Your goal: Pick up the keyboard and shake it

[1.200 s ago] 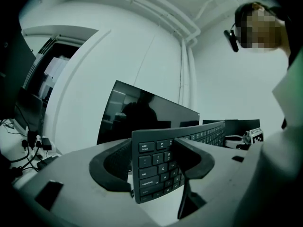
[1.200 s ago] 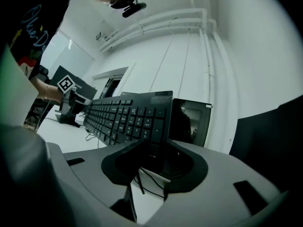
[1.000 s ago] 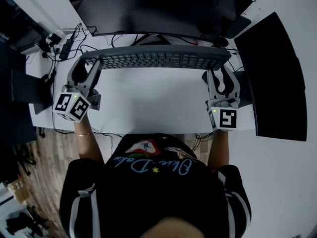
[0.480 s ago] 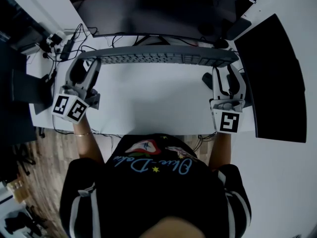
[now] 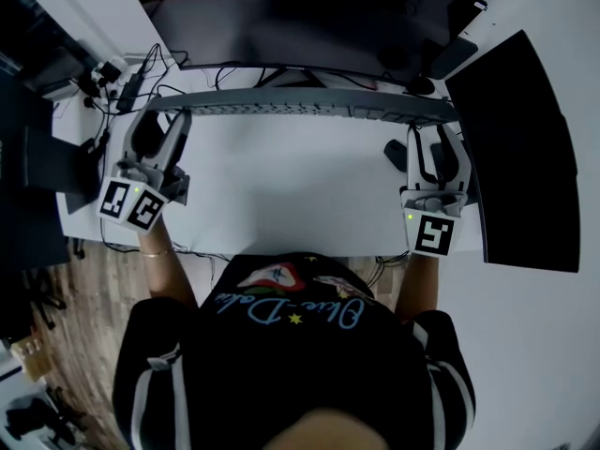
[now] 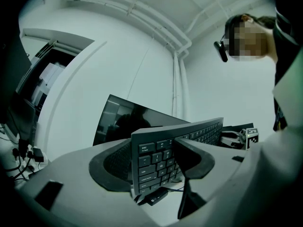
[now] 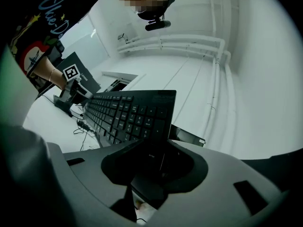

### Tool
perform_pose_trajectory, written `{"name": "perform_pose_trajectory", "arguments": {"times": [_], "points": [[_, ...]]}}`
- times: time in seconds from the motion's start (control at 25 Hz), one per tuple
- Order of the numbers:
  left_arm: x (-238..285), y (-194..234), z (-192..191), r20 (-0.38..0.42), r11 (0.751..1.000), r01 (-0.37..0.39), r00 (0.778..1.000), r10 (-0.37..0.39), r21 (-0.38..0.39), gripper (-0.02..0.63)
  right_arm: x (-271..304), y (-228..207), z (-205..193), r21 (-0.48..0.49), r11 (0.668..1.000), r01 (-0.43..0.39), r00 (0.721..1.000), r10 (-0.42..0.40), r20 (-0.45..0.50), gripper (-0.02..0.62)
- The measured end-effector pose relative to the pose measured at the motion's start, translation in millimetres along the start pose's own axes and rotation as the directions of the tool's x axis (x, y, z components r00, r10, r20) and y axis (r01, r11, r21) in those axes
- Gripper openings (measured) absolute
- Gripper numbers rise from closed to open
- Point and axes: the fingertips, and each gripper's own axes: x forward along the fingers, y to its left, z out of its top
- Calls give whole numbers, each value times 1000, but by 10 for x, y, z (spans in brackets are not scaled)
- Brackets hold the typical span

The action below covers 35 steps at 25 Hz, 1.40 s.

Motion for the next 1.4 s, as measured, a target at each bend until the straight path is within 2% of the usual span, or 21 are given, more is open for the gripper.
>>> {"name": "perform_pose_trajectory", "arguments": {"times": [0.76,1.12,1.4], "points": [[-42,-42,-12,-11,1000,-10,1000,10,8,255,-43,14,-37,24,1000,-15,1000,16,-24,133],[-29,-42,-159,-56,1000,-13,998,13,0,255,-94,79,-227,77,997,-26,997,32,-74,133],[-14,-8,-436,-131,1000,-19,991,16,-20,253,-135,188,-516,127,991,-43,989,60,-134,133]]}}
